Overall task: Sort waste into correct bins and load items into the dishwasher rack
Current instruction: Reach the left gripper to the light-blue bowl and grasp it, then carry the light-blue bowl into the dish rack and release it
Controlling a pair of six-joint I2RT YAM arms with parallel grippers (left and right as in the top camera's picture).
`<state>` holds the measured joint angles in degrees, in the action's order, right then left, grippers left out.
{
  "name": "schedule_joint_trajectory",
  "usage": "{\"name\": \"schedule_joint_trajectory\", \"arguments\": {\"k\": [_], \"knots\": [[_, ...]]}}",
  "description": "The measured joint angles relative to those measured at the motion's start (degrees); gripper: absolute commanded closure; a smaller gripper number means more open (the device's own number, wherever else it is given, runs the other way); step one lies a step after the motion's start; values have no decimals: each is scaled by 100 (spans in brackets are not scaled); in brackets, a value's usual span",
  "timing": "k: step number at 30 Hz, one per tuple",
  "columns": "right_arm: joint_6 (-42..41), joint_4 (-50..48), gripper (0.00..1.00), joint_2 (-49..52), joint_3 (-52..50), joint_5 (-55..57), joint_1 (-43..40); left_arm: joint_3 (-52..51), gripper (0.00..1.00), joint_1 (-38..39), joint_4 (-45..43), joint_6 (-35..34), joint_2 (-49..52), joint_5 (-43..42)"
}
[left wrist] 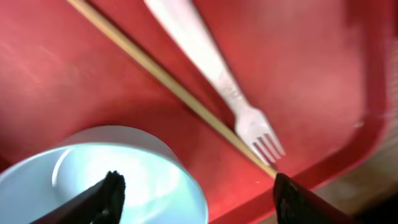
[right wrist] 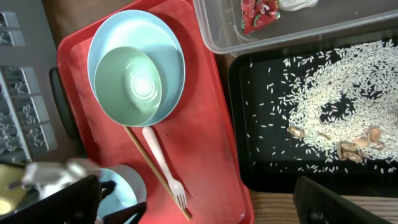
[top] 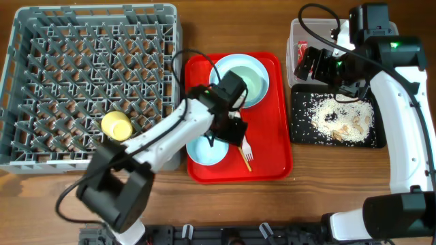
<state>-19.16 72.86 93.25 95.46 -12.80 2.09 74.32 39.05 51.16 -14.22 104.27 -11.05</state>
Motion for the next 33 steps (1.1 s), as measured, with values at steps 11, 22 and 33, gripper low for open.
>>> {"name": "schedule_joint_trajectory", "arguments": {"k": [11,22,33], "knots": [[0,9,0,0,0,0,0,0,66,76,22,-4,450,74],[20,44,0,0,0,0,0,-24,74,275,22,-264,450,313],[20,70,0,0,0,0,0,-24,96,483,24,-492,450,597]]}}
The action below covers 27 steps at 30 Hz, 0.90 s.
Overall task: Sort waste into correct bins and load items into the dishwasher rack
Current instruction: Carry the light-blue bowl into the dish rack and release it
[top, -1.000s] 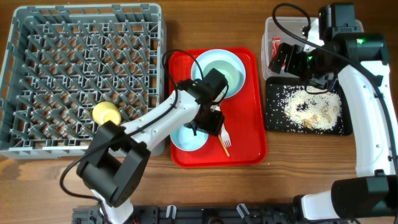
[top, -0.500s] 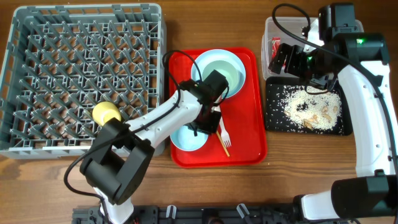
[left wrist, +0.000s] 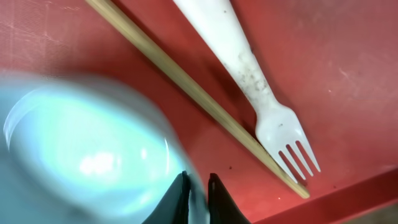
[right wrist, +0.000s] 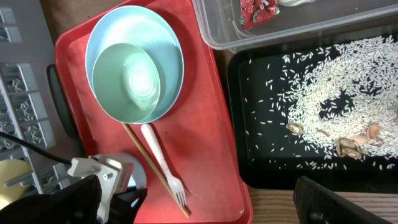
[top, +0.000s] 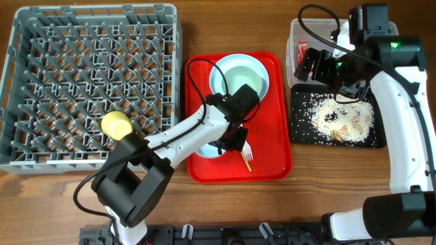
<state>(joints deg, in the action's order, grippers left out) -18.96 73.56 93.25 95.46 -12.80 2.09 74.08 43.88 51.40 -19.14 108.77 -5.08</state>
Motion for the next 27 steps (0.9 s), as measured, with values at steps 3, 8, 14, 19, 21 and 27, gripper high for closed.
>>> {"name": "schedule_joint_trajectory", "arguments": {"k": [3,8,14,19,21,27], "knots": [[0,2,0,0,0,0,0,2,96,0,-2,-37,0,76],[0,17,0,0,0,0,0,63,96,2,151,-52,-2,118],[17,22,0,0,0,0,0,568,96,-42,387,-50,-195,136],[20,26,0,0,0,0,0,966,96,-492,387,-17,-1102,63],[17,28,0,0,0,0,0,1012,96,-918,391,101,-1558,-24],[20,37,0,0,0,0,0,1043,96,-2490,398,841,-2273,-970]]}}
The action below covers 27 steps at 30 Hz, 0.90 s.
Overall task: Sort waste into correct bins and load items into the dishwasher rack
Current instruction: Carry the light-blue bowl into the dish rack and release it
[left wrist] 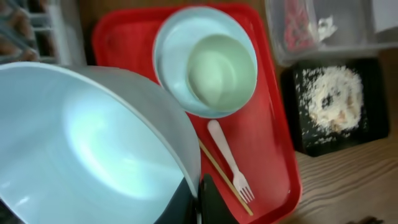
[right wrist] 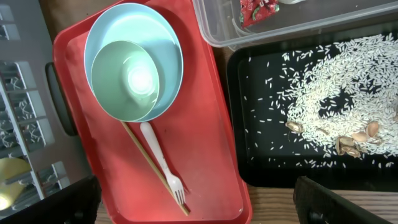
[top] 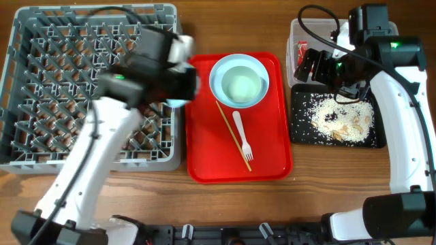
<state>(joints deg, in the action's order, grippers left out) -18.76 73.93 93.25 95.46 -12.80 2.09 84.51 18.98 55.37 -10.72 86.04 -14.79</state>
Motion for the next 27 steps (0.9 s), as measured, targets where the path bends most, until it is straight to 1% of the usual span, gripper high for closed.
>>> {"name": "schedule_joint_trajectory", "arguments": {"k": [3,7,13,17,20,21,23,27], "knots": [[0,0,0,0,0,0,0,0,96,-820,48,450,2,-811],[0,0,0,0,0,0,0,0,96,-1943,225,1134,144,-2297],[0,0,0,0,0,0,0,0,96,-2874,450,1821,796,-3871],[0,2,0,0,0,0,0,0,96,-3154,470,2017,1423,-4548],[0,0,0,0,0,0,0,0,96,-3285,470,2079,1884,-4778],[0,0,0,0,0,0,0,0,96,-3335,479,2085,2024,-4981],[0,0,0,0,0,0,0,11,96,-3425,487,2100,2153,-5239],[0,0,0,0,0,0,0,68,96,-3672,485,2118,2315,-5464]]}}
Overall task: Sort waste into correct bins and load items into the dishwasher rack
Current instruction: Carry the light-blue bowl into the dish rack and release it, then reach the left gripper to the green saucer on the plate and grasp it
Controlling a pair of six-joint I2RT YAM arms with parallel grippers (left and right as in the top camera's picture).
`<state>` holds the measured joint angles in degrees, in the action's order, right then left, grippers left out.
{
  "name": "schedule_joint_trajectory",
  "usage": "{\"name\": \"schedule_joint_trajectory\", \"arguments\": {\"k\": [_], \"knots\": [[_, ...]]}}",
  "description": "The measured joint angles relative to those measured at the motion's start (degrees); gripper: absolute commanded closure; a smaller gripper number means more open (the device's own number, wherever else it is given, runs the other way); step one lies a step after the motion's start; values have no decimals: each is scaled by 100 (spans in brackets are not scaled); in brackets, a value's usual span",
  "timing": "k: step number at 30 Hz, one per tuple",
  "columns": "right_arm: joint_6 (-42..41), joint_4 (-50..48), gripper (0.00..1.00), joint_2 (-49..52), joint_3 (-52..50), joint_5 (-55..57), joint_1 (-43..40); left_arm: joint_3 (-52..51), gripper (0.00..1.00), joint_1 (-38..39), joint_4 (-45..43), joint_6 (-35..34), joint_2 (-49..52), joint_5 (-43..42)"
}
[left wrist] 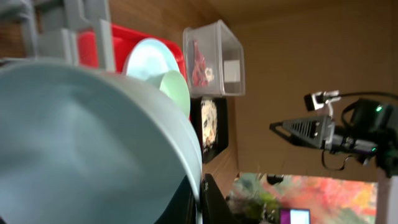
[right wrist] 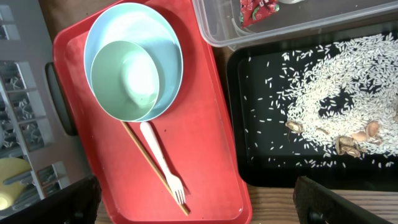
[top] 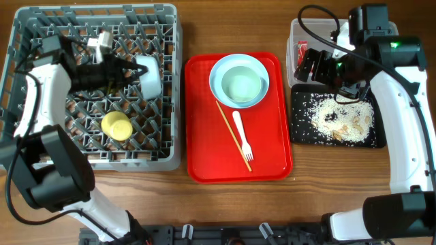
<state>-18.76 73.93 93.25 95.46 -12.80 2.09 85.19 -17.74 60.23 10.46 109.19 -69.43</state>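
A light blue bowl (top: pixel 151 76) stands on edge at the right side of the grey dishwasher rack (top: pixel 41 160). My left gripper (top: pixel 135 70) is shut on its rim. In the left wrist view the bowl (left wrist: pixel 81 143) fills the frame, with my fingers (left wrist: pixel 208 202) pinching its edge. A yellow cup (top: pixel 116 126) lies in the rack. On the red tray (top: pixel 272 163) sit a blue bowl (top: pixel 221 68) holding a green bowl (top: pixel 239 86), a chopstick (top: pixel 228 126) and a white fork (top: pixel 242 139). My right gripper (top: pixel 310 64) hangs open by the bins, holding nothing.
A clear bin (top: pixel 294 34) with a red wrapper (right wrist: pixel 256 14) stands at the back right. In front of it a black tray (top: pixel 300 133) holds rice and shell scraps (right wrist: pixel 354 140). Bare wooden table lies along the front.
The left arm has moved from the rack's right edge to reach across the rack from the left. The bowl is now on edge low among the tines. The right arm has not moved.
My left gripper was open over the small blue bowl at the front of the red tray. Then it was shut on the bowl's rim. Then it held the bowl up by the rack's right edge, and now inside the rack.
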Motion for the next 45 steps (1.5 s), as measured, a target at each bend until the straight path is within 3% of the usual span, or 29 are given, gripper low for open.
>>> {"name": "schedule_joint_trajectory", "arguments": {"k": [11,14,17,22,28,35,40,45], "knots": [[0,0,0,0,0,0,0,26,90,-442,459,63,225,374],[0,4,0,0,0,0,0,31,83,-442,680,96,221,612],[0,4,0,0,0,0,0,31,68,-455,892,138,212,994],[0,4,0,0,0,0,0,26,30,-614,1032,107,269,1965],[0,4,0,0,0,0,0,15,1,-896,1228,66,278,2297],[0,4,0,0,0,0,0,15,0,-1008,1266,83,168,2400],[0,4,0,0,0,0,0,17,0,-914,1156,83,-557,2444],[-114,11,0,0,0,216,0,39,0,114,286,-197,-1504,2787]]}}
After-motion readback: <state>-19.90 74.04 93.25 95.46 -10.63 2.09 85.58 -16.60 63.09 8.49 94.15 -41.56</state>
